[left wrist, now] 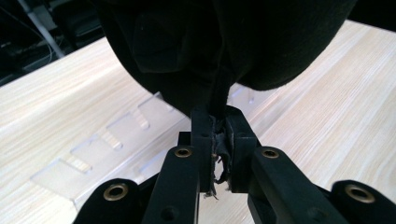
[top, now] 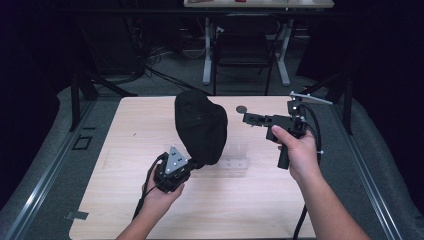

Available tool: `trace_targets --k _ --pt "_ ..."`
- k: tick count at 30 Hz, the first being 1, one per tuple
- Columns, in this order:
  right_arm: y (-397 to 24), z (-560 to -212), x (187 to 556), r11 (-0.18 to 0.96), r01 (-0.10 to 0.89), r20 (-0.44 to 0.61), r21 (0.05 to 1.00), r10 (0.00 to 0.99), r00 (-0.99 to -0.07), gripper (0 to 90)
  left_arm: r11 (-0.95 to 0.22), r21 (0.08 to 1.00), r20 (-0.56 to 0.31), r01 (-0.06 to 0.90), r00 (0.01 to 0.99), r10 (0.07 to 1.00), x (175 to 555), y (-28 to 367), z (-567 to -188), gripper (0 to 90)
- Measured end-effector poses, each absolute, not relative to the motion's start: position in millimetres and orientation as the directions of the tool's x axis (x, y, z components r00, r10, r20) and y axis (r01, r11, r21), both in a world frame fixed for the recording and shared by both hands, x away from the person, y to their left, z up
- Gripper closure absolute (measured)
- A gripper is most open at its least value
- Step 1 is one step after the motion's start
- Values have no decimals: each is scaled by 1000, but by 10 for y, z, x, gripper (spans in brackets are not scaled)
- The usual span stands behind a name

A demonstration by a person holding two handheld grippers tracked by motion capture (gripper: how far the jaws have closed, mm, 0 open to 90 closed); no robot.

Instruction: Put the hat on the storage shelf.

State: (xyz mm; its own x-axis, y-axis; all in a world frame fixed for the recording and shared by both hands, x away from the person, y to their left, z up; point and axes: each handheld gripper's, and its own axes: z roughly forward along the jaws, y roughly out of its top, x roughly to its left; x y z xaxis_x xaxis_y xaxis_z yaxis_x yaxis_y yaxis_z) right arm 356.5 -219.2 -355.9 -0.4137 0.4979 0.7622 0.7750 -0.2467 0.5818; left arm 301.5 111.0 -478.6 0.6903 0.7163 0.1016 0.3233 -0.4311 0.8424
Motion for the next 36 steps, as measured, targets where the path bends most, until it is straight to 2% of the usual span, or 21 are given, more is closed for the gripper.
trace_targets --k 9,22,27,30,36 --pt "-2274 -3604 3547 -252 775 761 580 506 -406 657 -408 826 57 389 662 747 3071 1258 -4991 837" --pt "-2369 -3656 3494 -264 772 763 579 508 -399 632 -401 831 64 386 650 757 3012 1309 -5089 795" --pt "-2423 -3704 3462 -268 755 744 599 536 -399 596 -363 843 24 396 647 762 2994 1380 -5097 726" --pt "-2460 -3734 3428 -255 748 719 612 572 -394 579 -317 851 -29 418 641 767 2978 1460 -5078 641" --pt "-2455 -3726 3345 -194 724 643 662 644 -415 561 -303 855 -43 421 639 768 2928 1559 -5082 569"
